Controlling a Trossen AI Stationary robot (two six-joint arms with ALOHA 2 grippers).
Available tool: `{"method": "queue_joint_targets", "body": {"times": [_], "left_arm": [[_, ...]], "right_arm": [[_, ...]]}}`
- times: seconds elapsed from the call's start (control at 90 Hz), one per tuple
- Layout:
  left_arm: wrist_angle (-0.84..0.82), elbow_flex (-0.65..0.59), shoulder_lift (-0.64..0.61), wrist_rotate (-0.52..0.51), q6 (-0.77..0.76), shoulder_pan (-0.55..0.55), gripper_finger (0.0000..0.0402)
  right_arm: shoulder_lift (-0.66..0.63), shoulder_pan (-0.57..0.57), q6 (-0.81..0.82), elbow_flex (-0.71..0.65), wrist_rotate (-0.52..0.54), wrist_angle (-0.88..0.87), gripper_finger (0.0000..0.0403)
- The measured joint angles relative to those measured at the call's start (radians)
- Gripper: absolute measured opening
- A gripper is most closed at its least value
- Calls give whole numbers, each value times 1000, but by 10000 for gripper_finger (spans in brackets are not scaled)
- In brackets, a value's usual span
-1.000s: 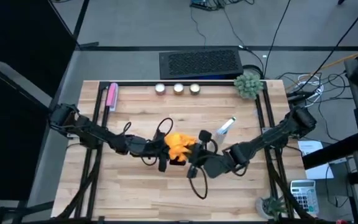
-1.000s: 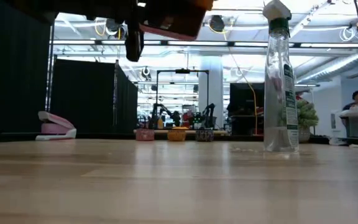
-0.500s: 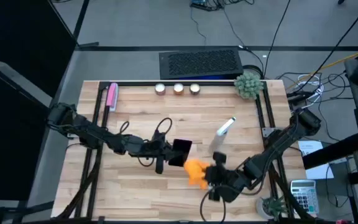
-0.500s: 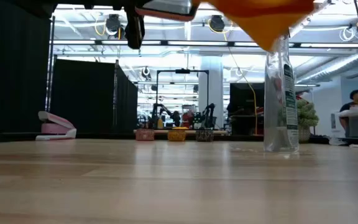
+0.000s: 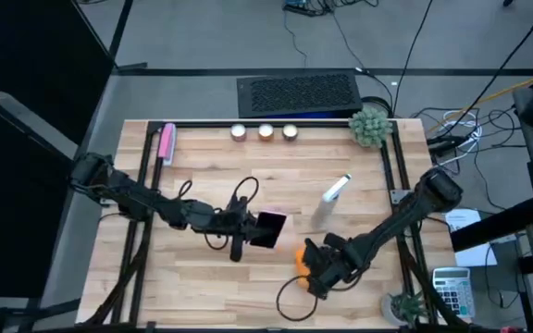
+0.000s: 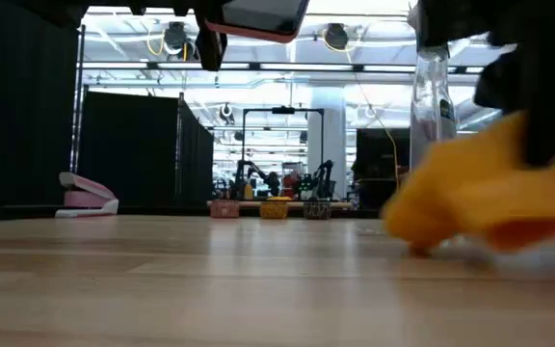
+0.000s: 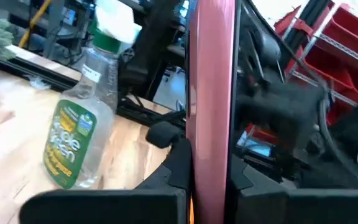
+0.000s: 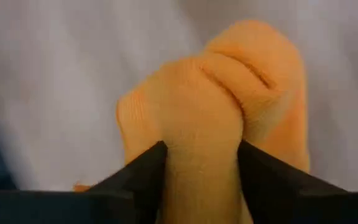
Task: Apply microfiber cloth
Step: Wipe the front side of the pink cellphone using the orange microfiber cloth, then spray the back side of the cellphone using the spray bottle
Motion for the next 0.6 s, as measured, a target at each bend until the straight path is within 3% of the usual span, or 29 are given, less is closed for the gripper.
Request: {"method": "queue_joint_targets", "body": {"times": [0.056,0.122,0.256,0.333,0.444,0.6], "left_arm": [[0,0,0,4,17,0,12],[1,0,0,6,33,2,12],[1,0,0,6,67,3,12],[1,0,0,17,173,3,12],[1,5,1,28,528,-11,12],[0,14,1,28,1201,-43,12]], "right_arm": [[-63,2,5,3,-27,15,211],[-138,9,-7,3,26,12,226],[-240,39,-31,3,411,-5,238],[-259,42,-31,3,510,7,239],[-279,44,-2,3,517,79,239],[-245,47,4,3,587,278,239]]}}
